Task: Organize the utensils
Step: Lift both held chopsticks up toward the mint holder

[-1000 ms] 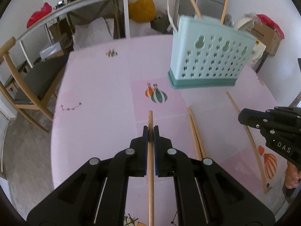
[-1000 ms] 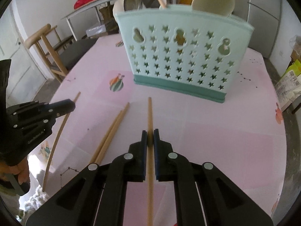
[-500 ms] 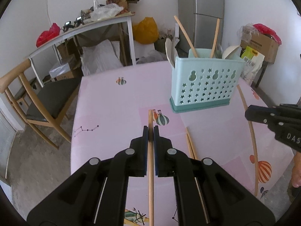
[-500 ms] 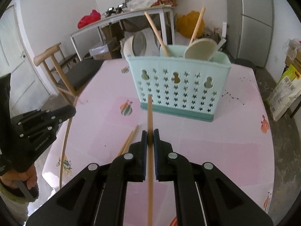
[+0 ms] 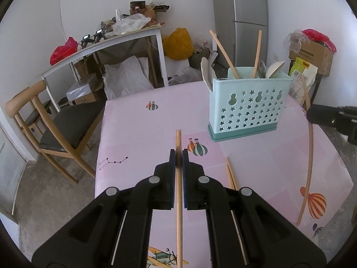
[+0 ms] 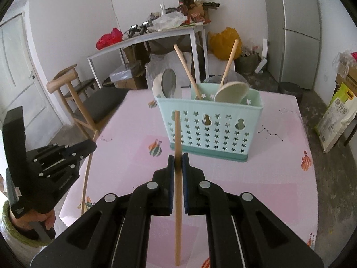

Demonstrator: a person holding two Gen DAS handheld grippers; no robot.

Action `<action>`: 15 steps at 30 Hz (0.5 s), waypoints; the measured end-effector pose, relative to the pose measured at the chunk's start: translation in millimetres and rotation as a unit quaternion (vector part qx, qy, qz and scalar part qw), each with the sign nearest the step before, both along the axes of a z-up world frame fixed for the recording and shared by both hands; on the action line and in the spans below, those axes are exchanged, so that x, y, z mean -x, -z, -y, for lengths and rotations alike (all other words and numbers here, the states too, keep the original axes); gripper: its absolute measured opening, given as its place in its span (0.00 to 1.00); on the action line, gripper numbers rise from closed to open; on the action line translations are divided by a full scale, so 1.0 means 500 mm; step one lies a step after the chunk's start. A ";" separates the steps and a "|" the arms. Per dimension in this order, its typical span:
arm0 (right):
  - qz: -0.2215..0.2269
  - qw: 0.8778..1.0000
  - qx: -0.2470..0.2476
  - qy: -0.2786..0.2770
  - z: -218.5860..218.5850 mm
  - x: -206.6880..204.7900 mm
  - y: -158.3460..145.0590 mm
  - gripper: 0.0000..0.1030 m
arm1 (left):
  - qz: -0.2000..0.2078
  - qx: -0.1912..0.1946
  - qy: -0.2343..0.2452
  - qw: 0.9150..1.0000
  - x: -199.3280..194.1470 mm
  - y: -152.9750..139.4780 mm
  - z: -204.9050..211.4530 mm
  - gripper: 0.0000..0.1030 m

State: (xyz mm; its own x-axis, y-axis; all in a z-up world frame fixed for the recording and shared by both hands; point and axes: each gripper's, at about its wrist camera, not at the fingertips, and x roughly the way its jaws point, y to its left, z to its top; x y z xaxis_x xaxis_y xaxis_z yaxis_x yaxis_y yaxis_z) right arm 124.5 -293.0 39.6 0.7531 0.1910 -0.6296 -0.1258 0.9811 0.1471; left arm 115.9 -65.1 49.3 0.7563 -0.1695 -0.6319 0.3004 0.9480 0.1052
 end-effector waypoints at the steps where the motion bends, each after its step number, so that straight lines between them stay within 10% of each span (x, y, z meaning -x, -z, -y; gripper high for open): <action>1: 0.003 1.000 0.000 0.000 0.001 0.002 -0.004 0.07 | 0.001 0.000 -0.001 1.000 0.000 -0.001 0.000 0.04; 15: 0.021 1.000 0.000 0.000 0.002 0.021 -0.033 0.07 | 0.013 -0.002 -0.004 1.000 0.006 -0.013 -0.002 0.04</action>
